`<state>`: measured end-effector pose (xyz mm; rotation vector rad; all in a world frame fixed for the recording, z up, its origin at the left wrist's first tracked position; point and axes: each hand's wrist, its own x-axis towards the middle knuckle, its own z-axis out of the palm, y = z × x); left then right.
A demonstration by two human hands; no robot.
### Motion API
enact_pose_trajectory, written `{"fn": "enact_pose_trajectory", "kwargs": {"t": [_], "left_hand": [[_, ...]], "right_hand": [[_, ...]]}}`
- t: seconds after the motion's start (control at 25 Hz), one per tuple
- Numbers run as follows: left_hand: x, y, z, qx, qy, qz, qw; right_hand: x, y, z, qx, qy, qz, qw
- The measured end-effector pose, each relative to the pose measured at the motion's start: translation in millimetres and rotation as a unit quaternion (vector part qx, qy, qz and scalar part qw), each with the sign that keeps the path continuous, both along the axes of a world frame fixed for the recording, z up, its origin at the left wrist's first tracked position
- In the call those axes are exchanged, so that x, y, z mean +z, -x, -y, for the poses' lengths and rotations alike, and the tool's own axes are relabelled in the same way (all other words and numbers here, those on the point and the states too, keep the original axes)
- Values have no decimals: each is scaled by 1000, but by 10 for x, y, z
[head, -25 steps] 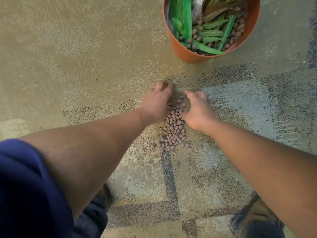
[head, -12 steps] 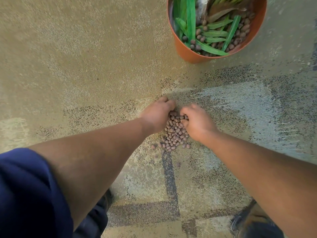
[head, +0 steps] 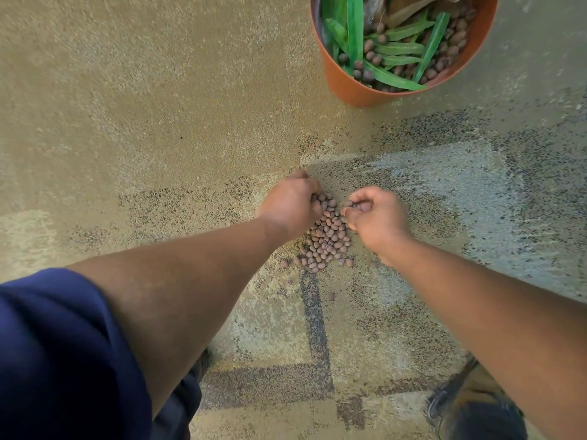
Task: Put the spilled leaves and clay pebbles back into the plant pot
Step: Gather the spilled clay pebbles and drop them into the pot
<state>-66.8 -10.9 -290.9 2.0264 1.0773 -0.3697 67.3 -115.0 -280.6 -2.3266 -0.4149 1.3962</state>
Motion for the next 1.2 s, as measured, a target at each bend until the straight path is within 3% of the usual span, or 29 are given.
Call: {"fn": "enact_pose_trajectory", "kwargs": {"t": [0.72, 0.92, 1.08, 1.2], "left_hand": [[68, 30, -111, 81, 26, -29, 996], [413, -223, -235, 167, -48, 111, 979], [813, -582, -503, 238, -119, 291, 919], [975, -830, -732, 218, -153, 298, 917]], "right_hand": [[251, -68, -128, -72, -33, -22, 997], [488, -124, -352, -109, -127, 1, 986], [756, -325, -725, -198, -270, 34, 942], [901, -505, -982, -218, -286, 69, 931]]}}
